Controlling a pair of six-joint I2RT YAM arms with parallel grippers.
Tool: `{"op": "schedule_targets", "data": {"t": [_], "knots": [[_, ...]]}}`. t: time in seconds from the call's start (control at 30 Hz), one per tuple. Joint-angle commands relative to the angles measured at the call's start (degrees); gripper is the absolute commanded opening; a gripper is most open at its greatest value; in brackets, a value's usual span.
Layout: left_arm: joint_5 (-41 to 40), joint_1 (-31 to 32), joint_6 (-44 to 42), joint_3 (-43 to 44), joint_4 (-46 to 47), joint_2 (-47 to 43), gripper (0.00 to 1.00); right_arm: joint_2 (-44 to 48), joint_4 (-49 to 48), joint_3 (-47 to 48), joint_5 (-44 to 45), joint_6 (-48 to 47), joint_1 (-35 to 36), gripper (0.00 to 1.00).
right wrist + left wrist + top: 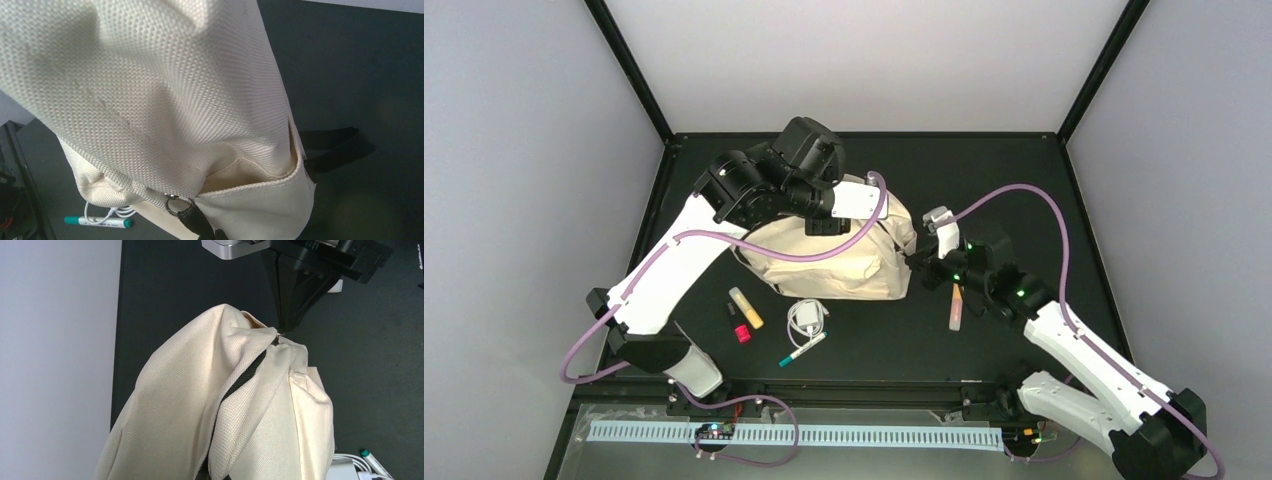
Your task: Pack the student bag
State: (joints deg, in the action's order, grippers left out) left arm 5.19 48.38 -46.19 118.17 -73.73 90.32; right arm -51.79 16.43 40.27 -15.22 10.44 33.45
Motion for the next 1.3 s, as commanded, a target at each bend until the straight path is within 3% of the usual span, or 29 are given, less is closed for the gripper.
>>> {"op": "schedule_targets", "data": {"t": [0.0,0.17,0.33,0.47,0.57,0.67,0.8,0.83,0.9,0.93,1.03,1.07,1.13,1.27], "knots": [[-1.82,-1.71,1.43,4.34,2.62,-4.28,0.02,-3.14,2.07,-3.88,3.28,4.05,-0.22,0.01],[0.69,-1.64,1.49,2.24,2.83,-4.36,0.02,-2.07,1.69,-2.86,0.68,3.24,-0.2,0.04],[5.36,-1.71,0.93,-0.42,2.76,-3.83,0.01,4.99,1.05,1.55,-5.07,1.1,-0.22,0.53],[6.73,-1.7,1.06,-0.48,2.98,-2.88,0.02,6.85,-4.07,4.36,-7.24,2.98,-0.1,0.85],[8.14,-1.69,1.36,0.58,2.39,-2.09,0.02,3.52,-5.93,7.1,-2.92,2.39,-0.05,0.95],[9.63,-1.71,1.9,2.05,1.43,-0.94,0.02,-1.78,-10.95,9.26,-5.87,2.23,0.06,0.96],[9.93,-1.79,2.52,2.85,1.48,0.08,0.02,-9.66,-13.34,13.1,-12.3,3.27,1.08,0.84],[9.86,-1.8,2.7,2.69,1.49,0.15,0.02,-10.69,-13.32,13.64,-13.01,3.46,1.1,0.77],[9.76,-2.03,3.22,2.54,1.43,0.57,0.02,-11.61,-14.08,13.94,-13.14,4.05,1.1,0.54],[9.75,-2.24,3.44,2.44,1.48,0.75,0.11,-11.72,-14.66,13.76,-12.17,4.65,1.09,0.41],[9.55,-3.43,4.08,2.09,1.74,1.41,0.8,-12.49,-13.71,14.34,-6.52,6.1,1.01,0.13],[9.09,-3.99,4.16,2.07,1.82,1.46,0.96,-13.25,-12.14,15.18,-4.31,6.29,0.77,0.05],[7.56,-5.45,4.73,2.22,1.96,1.12,0.99,-15.47,-8.84,17.14,-1.05,6.96,-0.22,0.01],[7.4,-12.27,6.09,2.33,2.1,-1.51,0.99,-20.38,-6.17,19.94,-2.91,9.7,-4.87,0.01]]}}
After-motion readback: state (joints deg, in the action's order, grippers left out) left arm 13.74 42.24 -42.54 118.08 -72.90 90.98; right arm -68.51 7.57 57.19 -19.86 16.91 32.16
